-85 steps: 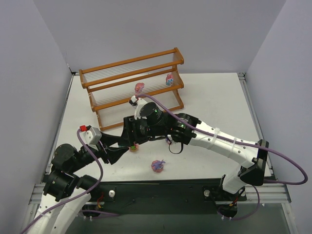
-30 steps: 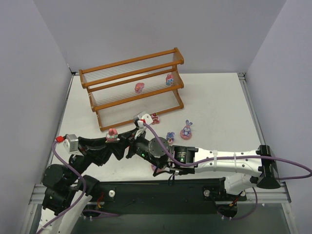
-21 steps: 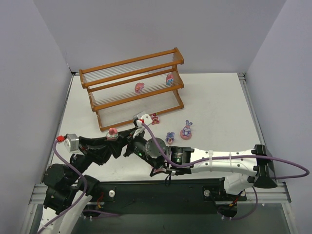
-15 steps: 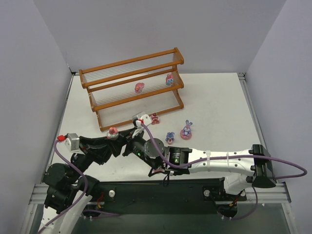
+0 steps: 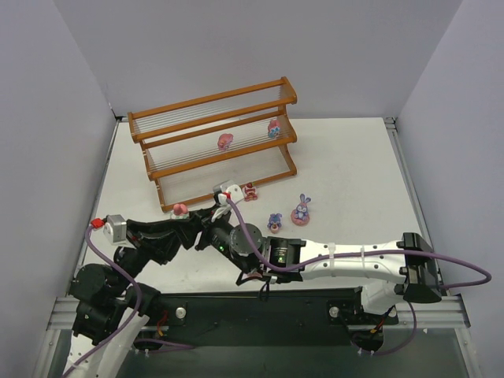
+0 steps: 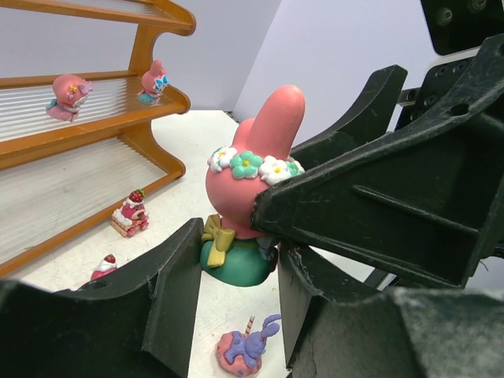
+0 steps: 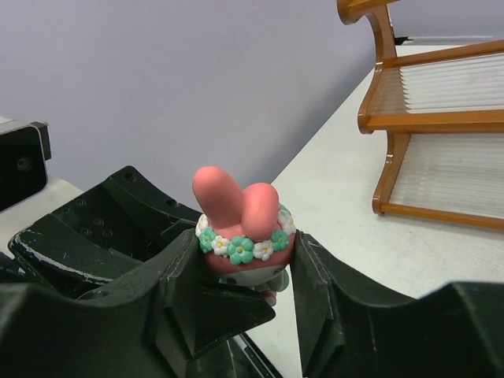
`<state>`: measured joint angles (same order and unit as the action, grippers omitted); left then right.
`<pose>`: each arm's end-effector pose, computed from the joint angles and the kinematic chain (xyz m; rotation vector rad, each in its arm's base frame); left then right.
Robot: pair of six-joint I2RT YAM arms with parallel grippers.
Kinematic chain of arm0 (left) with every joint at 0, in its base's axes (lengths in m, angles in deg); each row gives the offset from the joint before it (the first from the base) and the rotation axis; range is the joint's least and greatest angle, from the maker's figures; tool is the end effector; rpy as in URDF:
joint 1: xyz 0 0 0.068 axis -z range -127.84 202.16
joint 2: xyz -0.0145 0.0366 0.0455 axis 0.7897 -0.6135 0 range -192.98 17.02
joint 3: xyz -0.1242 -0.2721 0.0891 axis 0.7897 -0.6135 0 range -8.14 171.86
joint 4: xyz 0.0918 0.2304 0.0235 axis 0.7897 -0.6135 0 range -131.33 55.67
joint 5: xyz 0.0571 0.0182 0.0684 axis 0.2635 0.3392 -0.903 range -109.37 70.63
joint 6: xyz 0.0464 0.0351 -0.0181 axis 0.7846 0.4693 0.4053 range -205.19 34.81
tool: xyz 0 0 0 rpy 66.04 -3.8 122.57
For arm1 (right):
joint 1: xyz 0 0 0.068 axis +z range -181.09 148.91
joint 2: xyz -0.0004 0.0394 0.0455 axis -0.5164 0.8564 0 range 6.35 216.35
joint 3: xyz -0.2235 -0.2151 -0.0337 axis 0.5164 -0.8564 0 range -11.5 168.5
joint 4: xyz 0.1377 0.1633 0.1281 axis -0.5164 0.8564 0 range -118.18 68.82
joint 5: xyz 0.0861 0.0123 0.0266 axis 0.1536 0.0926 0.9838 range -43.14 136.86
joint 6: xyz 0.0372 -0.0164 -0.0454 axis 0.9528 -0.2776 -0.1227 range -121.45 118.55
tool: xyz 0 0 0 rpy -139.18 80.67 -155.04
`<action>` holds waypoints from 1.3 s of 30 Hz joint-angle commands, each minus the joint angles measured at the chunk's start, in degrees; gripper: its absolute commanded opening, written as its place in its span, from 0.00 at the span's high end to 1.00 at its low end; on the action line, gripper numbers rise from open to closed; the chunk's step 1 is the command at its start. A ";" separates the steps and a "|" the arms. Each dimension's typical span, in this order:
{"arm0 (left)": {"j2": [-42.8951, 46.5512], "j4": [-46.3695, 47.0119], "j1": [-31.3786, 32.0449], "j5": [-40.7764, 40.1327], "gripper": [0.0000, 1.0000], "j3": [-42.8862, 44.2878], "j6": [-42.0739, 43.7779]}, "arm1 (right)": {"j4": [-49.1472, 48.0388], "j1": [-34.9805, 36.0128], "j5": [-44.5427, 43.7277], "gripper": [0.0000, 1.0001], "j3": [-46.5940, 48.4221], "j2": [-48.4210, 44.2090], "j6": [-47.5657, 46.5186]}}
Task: Place and organize the plastic toys onto the shelf
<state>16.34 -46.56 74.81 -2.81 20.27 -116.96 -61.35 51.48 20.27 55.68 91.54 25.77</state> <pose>0.0007 -0.0144 0.3096 0.1508 1.3714 -0.9902 0.0648 0.3386 0.4322 -0.2663 1.4351 1.3016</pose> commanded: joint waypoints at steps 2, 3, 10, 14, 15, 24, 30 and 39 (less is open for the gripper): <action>5.53 1.52 -0.15 -1.26 0.58 3.05 0.39 | -0.14 0.41 -0.83 1.00 2.87 2.61 -0.59; 5.35 -1.45 -0.15 -1.87 0.42 3.93 1.26 | -0.32 0.32 -1.01 1.00 3.13 2.88 -1.11; -1.14 -30.37 -0.15 -29.15 0.23 17.20 2.06 | -3.83 -3.28 -2.06 1.00 6.29 7.88 -7.00; -1.42 -32.69 -0.15 -36.06 0.23 17.92 1.80 | -7.52 -6.01 -2.94 1.00 9.81 15.51 -14.63; -1.07 -31.81 -0.24 -37.03 0.23 17.31 1.62 | -9.18 -7.40 -2.86 1.00 10.77 17.01 -15.70; -1.24 -28.02 -0.15 -39.50 0.23 12.64 2.41 | -24.20 -13.83 0.57 1.00 17.28 31.17 -25.54; -3.62 -28.55 -0.15 -39.85 0.23 12.64 2.68 | -30.90 -16.29 1.45 1.00 19.66 35.04 -29.51; -3.09 -28.46 -0.24 -40.55 0.23 12.55 2.77 | -30.12 -18.93 4.44 1.00 25.27 38.38 -27.22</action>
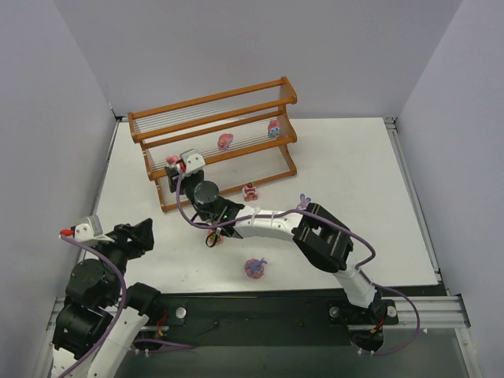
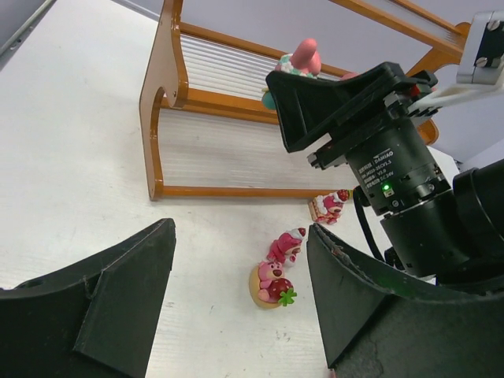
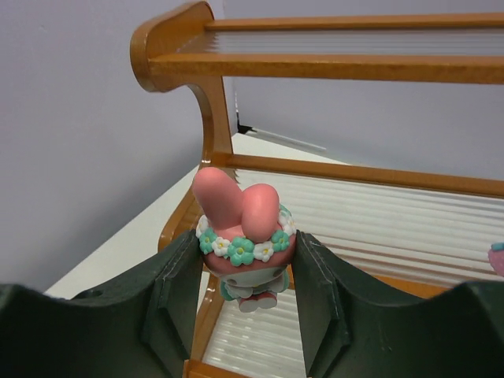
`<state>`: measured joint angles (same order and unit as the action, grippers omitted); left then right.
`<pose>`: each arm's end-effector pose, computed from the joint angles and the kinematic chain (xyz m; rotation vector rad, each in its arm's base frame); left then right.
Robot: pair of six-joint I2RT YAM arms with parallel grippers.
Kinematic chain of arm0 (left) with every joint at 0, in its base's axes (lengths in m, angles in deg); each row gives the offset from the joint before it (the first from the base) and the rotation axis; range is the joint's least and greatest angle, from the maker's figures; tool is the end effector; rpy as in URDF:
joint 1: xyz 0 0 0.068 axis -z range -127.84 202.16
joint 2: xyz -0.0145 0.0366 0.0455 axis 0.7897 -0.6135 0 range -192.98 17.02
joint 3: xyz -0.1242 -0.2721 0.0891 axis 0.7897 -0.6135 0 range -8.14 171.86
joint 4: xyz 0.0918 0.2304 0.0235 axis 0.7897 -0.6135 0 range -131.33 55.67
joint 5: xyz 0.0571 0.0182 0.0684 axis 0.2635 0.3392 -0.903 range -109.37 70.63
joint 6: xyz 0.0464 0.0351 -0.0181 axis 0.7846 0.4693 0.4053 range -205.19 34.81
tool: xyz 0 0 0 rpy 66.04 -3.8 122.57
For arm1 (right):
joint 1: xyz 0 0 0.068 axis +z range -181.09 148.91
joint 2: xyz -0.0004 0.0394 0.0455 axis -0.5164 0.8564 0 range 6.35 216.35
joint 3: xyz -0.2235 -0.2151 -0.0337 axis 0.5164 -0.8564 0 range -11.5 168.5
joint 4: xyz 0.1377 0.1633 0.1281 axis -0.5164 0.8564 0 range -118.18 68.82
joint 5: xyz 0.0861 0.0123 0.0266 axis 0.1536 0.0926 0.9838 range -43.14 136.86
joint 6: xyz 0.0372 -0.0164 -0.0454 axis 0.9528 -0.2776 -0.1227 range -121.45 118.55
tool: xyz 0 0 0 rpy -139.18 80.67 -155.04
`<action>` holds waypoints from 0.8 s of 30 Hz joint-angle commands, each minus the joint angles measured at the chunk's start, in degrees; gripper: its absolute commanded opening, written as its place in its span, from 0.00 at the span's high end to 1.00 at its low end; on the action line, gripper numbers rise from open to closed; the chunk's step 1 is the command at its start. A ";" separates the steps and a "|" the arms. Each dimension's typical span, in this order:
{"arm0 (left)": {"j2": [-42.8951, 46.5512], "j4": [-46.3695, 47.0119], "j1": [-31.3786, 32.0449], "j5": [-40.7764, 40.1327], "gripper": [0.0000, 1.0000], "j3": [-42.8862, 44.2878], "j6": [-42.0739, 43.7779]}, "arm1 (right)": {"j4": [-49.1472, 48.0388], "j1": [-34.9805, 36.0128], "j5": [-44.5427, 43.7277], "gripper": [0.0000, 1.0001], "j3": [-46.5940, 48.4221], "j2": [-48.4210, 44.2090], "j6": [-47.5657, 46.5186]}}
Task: Place and organize the plastic toys onto the shelf
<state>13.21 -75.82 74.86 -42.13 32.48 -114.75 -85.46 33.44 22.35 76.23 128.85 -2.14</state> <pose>-0.0103 0.0234 0.3112 -0.3994 1.6102 -0.3672 0.2385 0.4565 0.3315 -0.3142 1.2063 0.7196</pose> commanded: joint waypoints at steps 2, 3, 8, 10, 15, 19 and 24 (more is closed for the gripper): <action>-0.05 0.89 -0.29 -1.32 0.23 0.25 0.56 | -5.57 -1.34 2.71 1.00 6.40 2.74 2.43; -0.05 0.80 -0.29 -1.23 0.23 0.16 0.56 | -5.65 -1.77 2.98 1.00 7.97 3.44 2.71; -0.14 0.80 -0.20 -1.14 0.23 0.25 0.82 | -5.83 -2.92 3.94 1.00 11.85 7.05 4.20; -0.23 0.98 -0.20 -0.62 0.22 0.16 1.00 | -5.83 -3.36 4.47 1.00 13.43 8.28 4.82; -0.23 0.98 -0.20 -0.35 0.22 0.07 1.17 | -6.97 -3.89 4.56 1.00 15.19 10.39 4.91; -0.14 0.89 -0.29 -0.44 0.22 0.16 1.26 | -6.97 -4.33 4.39 1.00 16.78 12.23 5.70; 0.03 0.80 -0.20 -0.79 0.22 0.16 1.17 | -6.09 -4.33 3.69 1.00 19.15 13.99 5.61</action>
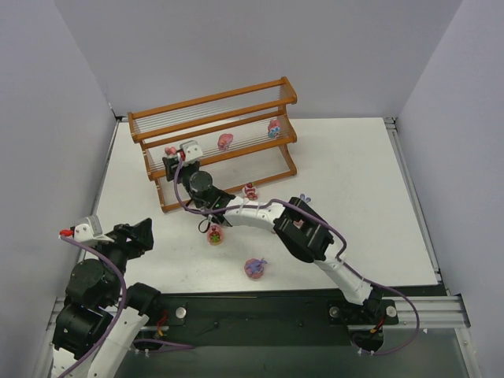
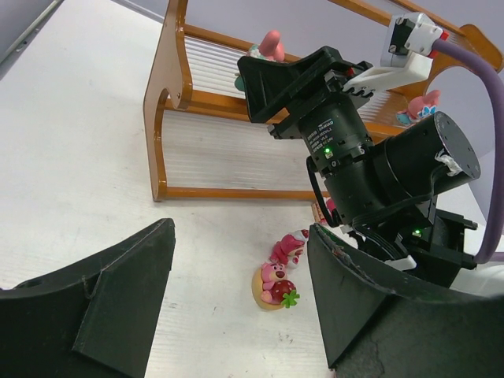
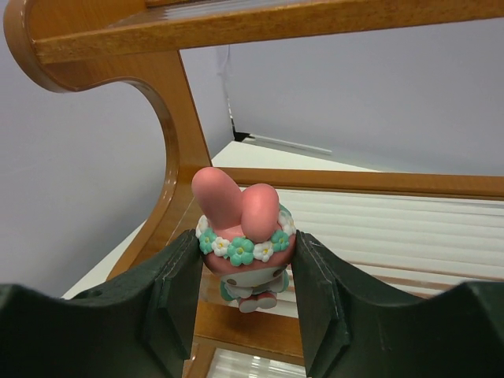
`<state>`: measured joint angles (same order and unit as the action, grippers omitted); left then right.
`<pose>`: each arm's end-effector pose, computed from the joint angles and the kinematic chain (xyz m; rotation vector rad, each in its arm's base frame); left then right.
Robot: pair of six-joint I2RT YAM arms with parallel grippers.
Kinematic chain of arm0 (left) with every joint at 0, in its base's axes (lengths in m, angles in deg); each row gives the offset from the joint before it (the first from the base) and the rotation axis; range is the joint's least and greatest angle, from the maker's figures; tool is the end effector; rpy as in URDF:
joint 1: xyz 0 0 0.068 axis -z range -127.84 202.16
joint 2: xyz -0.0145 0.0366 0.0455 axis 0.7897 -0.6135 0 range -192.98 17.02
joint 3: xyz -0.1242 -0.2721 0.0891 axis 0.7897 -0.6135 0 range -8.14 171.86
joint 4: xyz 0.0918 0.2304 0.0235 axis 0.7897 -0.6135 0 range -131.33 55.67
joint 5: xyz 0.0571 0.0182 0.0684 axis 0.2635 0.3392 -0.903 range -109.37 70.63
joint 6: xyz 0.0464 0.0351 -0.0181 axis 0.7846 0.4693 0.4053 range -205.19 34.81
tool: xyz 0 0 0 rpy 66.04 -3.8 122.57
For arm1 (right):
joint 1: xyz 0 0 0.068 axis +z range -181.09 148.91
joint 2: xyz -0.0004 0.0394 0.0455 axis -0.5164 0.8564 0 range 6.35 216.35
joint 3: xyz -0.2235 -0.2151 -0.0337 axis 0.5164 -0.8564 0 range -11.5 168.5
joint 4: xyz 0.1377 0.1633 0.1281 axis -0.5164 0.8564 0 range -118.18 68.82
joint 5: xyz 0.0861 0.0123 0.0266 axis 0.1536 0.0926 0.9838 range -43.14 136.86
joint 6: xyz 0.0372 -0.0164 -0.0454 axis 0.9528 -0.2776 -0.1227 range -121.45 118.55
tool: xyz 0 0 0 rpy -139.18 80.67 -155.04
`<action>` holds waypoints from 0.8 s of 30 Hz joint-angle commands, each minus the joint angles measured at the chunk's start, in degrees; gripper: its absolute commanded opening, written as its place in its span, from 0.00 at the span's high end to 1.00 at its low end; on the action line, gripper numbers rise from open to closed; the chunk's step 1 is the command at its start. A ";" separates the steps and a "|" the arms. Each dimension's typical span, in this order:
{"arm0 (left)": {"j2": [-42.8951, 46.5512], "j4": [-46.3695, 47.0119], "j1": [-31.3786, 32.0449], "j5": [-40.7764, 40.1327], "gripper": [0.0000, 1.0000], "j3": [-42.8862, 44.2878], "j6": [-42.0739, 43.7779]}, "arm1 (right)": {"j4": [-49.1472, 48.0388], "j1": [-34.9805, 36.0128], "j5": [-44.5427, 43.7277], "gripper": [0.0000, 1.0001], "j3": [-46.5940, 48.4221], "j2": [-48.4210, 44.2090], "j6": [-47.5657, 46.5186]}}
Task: Place and organize the plastic toys onto the shelf
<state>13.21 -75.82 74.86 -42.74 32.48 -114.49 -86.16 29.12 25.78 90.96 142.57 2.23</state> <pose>-0.0103 0.0239 0.3112 -0.4034 1.6079 -0.3551 0.2984 0.4882 0.2930 -0.2566 1.1852 0.7694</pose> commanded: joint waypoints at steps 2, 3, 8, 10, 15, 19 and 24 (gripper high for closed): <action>0.21 0.72 -0.29 -0.18 0.22 0.07 0.91 | -4.96 0.00 -0.45 1.00 5.12 1.06 1.06; 0.21 0.71 -0.29 -0.18 0.22 0.16 0.91 | -4.78 -0.09 -0.80 1.00 5.82 1.50 1.06; 0.30 0.71 -0.29 -0.44 0.22 0.07 0.91 | -4.08 -0.09 -1.94 1.00 7.58 2.99 0.98; 0.30 0.63 -0.29 -0.44 0.22 0.16 0.91 | -3.55 -0.18 -2.65 1.00 8.19 3.43 1.06; 0.47 0.63 -0.29 -0.62 0.22 0.16 0.91 | -3.02 -0.18 -4.14 0.98 8.46 3.96 1.06; 0.48 0.54 -0.29 -0.71 0.22 0.25 0.91 | -2.15 0.00 -6.16 0.96 8.72 4.14 0.98; 0.47 0.45 -0.29 -0.79 0.22 0.25 0.82 | 0.49 0.00 -8.01 0.91 11.53 5.45 0.97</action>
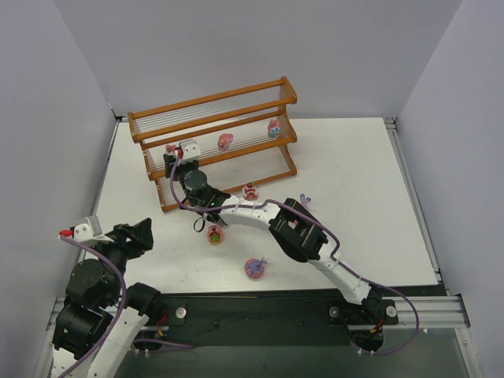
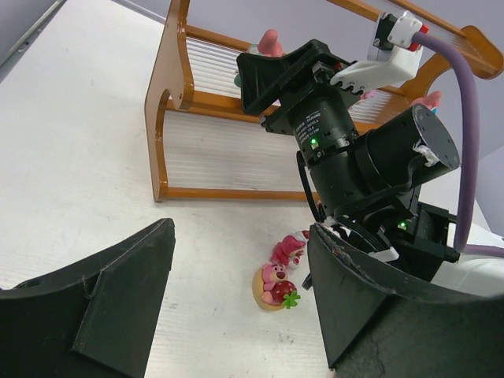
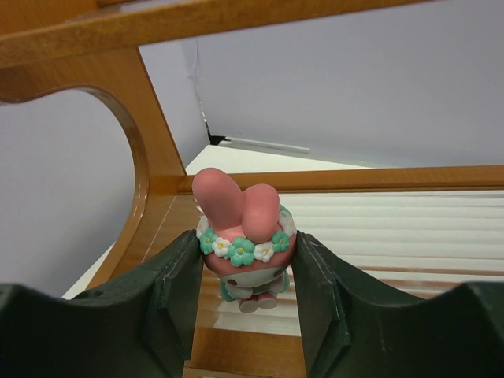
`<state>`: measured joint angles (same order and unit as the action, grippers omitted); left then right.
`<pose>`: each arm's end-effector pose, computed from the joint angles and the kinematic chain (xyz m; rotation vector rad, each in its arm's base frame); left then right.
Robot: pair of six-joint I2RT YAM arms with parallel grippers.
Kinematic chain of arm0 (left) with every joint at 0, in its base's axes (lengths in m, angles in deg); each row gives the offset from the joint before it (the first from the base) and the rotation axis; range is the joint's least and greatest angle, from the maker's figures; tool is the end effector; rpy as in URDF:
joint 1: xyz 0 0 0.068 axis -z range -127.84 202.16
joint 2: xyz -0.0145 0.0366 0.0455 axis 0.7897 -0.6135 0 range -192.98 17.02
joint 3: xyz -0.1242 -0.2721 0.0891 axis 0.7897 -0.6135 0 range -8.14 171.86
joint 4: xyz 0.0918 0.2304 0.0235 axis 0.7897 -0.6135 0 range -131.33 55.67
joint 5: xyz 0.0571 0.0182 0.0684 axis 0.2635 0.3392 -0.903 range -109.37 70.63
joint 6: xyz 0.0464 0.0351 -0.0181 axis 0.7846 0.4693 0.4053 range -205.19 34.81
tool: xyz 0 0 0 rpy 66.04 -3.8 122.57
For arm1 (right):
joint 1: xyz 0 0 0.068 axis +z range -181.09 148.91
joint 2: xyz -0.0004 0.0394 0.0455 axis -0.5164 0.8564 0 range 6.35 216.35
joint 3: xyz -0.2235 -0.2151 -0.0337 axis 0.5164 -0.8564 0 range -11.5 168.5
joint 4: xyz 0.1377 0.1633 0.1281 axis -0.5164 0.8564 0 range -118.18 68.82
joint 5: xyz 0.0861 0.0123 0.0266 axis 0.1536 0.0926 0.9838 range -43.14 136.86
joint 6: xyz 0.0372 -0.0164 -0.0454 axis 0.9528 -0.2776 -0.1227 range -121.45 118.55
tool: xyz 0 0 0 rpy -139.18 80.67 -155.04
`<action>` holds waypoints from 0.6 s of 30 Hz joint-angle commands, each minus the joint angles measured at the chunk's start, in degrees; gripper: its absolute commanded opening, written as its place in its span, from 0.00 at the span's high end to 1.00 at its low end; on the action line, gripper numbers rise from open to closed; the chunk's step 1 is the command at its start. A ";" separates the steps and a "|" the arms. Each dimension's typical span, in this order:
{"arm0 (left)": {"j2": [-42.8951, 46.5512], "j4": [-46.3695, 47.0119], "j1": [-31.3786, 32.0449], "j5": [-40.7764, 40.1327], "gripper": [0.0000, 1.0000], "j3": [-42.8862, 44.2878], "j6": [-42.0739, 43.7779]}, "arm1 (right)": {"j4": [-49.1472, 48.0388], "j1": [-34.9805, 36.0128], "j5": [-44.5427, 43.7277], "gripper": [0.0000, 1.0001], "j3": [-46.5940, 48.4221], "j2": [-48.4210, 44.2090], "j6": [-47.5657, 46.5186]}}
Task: Place and organize the plastic toys onto the shelf
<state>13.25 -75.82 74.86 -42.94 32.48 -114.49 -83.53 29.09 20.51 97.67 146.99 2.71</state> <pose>-0.0104 0.0241 0.3112 -0.4060 1.6063 -0.3526 0.3106 0.5011 0.2832 -0.1762 1.2177 0.7176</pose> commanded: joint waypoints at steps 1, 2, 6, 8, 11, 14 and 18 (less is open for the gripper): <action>0.43 0.45 -0.29 -0.60 0.22 0.16 0.82 | -1.61 0.11 -2.83 0.90 5.09 1.13 0.41; 0.60 0.45 -0.29 -0.60 0.22 0.16 0.82 | -1.43 0.11 -2.83 0.88 5.35 1.30 0.41; 0.52 0.45 -0.29 -0.69 0.22 0.16 0.82 | -1.25 0.28 -2.74 0.80 5.53 1.74 -0.03; 0.61 0.54 -0.29 -0.77 0.22 0.25 0.82 | -0.99 0.28 -2.74 0.76 5.80 1.83 -0.12; 0.61 0.45 -0.29 -0.77 0.22 0.25 0.82 | -0.81 0.29 -2.83 0.73 6.06 2.27 -0.38; 0.61 0.45 -0.29 -0.77 0.22 0.25 0.82 | -0.63 0.29 -2.92 0.72 6.15 2.45 -0.47; 0.78 0.36 -0.20 -0.86 0.22 0.25 0.82 | -0.90 0.37 -3.09 0.65 5.97 2.62 -0.38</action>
<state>13.45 -75.84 74.86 -43.18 32.48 -114.49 -82.14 29.12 18.57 101.60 149.50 2.47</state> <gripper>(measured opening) 0.780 0.439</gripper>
